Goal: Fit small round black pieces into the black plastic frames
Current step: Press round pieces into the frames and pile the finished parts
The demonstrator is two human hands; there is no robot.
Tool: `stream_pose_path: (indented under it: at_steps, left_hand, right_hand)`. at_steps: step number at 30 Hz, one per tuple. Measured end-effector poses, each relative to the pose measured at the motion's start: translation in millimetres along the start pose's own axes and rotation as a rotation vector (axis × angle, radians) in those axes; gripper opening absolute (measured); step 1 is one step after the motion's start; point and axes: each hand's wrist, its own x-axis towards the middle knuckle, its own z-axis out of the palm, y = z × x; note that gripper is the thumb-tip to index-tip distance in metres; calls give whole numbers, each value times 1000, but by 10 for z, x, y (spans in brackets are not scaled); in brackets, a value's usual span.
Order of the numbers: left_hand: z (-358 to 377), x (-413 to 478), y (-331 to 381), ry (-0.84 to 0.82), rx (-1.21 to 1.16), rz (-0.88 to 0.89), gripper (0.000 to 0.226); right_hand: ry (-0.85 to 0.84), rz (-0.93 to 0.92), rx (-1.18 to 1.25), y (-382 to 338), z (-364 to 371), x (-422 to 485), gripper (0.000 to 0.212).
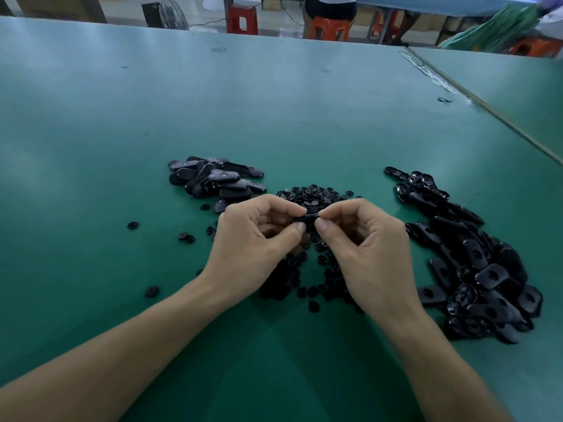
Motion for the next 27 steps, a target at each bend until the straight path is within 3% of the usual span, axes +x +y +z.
stream_pose_path:
  at_steps: [12,27]
  left_hand:
    - [-5,7,1,9,-30,-8,19]
    - [2,-9,5,-47,12,4,15]
  right_hand:
    - [13,-49,-125,-33,-1,-10,21]
    - [-28,-13,-78,-2,25,-34,24]
